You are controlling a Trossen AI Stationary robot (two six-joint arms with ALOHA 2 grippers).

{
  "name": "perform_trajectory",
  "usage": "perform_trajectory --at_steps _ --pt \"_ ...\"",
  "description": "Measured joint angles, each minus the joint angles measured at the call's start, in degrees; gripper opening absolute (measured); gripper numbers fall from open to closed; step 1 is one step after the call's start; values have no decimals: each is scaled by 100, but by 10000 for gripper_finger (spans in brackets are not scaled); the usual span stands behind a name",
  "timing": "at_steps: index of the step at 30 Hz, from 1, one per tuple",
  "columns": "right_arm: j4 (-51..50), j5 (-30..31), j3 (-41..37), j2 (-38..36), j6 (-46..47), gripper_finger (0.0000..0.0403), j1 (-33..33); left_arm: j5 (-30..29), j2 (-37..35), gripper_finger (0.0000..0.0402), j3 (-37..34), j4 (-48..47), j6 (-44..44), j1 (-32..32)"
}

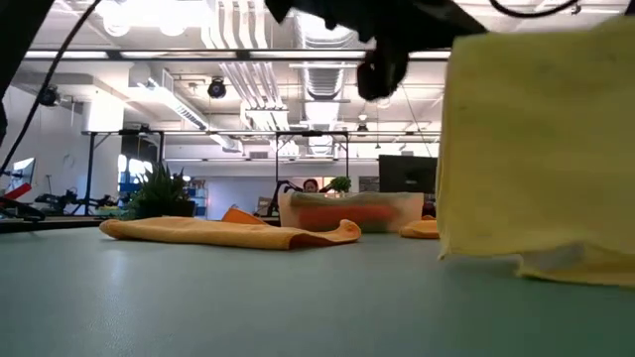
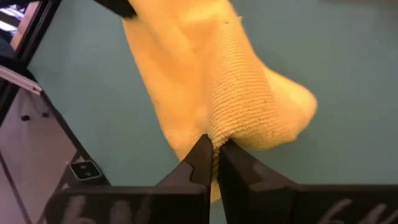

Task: Fold microfiber towels
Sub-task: Fold the yellow microfiber towel

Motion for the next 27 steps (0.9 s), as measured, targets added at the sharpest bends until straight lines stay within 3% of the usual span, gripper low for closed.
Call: perform_trajectory --at_steps 4,11,14,19,27 --pt "-856 175 482 -2 252 8 0 -542 -405 0 0 -266 507 0" --pt "-2264 1429 1128 -1 -44 8 -4 -1422 -751 0 5 -254 1323 84" --pt "-2070 1792 1168 54 -735 8 -6 -1569 -762 0 5 -276 1388 98" --pt "-1341 1891 1042 507 -1945 8 0 -1557 -729 0 -54 -513 1419 -86" --pt "-1194 1485 1153 1127 -1645 8 17 -1542 -721 0 -485 -770 1383 -450"
